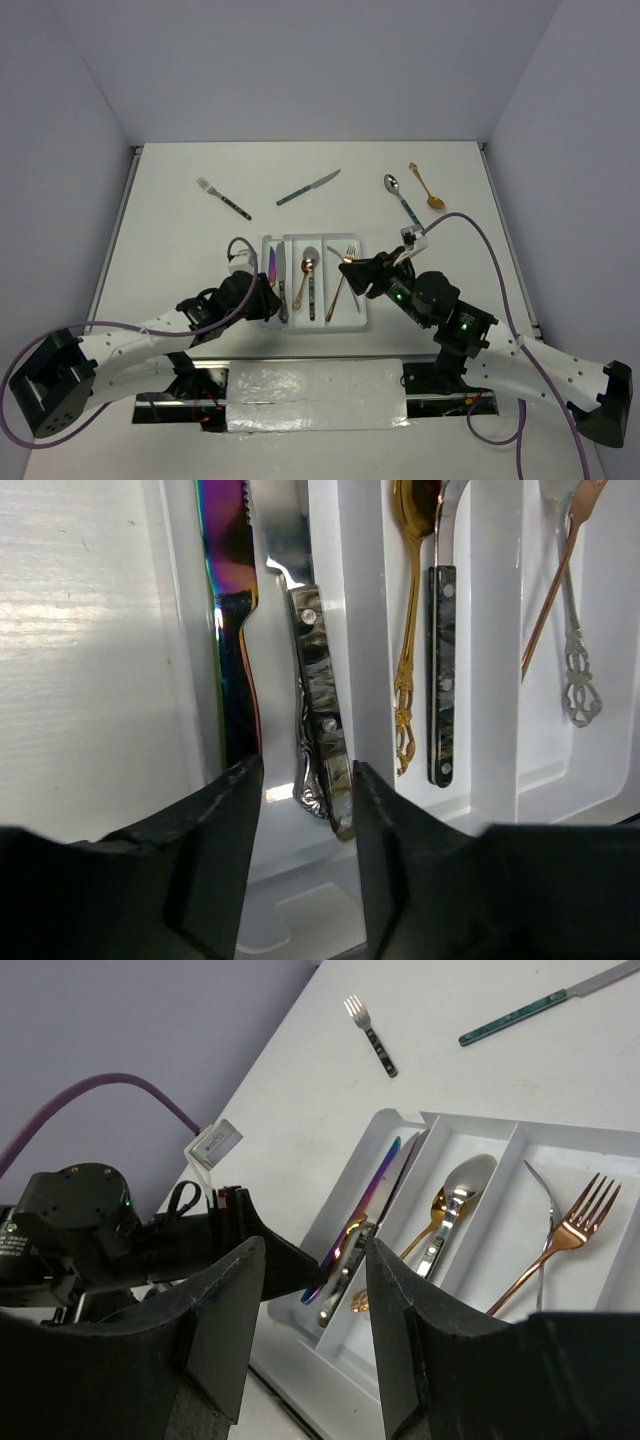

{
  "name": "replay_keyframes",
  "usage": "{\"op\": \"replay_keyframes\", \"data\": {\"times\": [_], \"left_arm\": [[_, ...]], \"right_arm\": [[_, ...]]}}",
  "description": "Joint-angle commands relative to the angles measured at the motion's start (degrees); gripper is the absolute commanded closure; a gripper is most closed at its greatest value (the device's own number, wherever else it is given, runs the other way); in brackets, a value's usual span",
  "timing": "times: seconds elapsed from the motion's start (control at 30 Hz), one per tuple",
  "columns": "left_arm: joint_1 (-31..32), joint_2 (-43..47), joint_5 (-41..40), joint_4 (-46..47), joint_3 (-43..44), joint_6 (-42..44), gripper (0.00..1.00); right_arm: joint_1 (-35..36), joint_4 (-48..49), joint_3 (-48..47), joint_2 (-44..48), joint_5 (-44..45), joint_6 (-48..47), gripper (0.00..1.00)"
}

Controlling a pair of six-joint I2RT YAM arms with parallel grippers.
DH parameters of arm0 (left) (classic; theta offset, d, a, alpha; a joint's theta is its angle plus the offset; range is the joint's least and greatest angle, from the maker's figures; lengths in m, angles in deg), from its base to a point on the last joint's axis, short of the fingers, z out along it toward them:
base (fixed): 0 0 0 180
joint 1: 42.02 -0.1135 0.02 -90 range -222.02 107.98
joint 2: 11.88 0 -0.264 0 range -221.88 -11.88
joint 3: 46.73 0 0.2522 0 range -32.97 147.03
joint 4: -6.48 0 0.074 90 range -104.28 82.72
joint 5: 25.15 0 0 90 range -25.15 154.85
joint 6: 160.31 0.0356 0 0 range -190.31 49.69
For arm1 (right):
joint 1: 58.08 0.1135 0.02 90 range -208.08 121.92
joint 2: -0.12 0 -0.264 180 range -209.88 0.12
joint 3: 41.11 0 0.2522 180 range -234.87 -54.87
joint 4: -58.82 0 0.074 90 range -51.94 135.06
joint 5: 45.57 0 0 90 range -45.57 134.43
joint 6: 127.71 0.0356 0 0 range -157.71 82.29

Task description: Sort the eating utensils into containers

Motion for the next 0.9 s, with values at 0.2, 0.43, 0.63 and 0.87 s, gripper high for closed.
{"op": "replay_keyframes", "data": {"times": [0.2, 0.43, 0.63, 0.87], "left_arm": [[0.43, 2.63, -1.03, -11.98, 14.77, 8.20, 0.36], [0.43, -4.39, 7.66, -11.41, 36.40, 25.09, 0.36], [0.78, -4.24, 13.58, 8.88, 26.06, 20.62, 0.34], [4.64, -1.43, 11.17, 15.30, 20.17, 25.45, 0.01]], "right_arm": [[0.14, 2.61, -1.55, -1.40, 0.99, -1.74, 0.48], [0.14, 3.05, -2.87, -3.07, 5.38, -9.90, 0.45], [-0.83, 2.79, -10.48, -9.83, 18.28, -17.44, 0.43], [-24.79, 0.06, -29.14, -28.10, 3.57, -27.49, 0.41]]}}
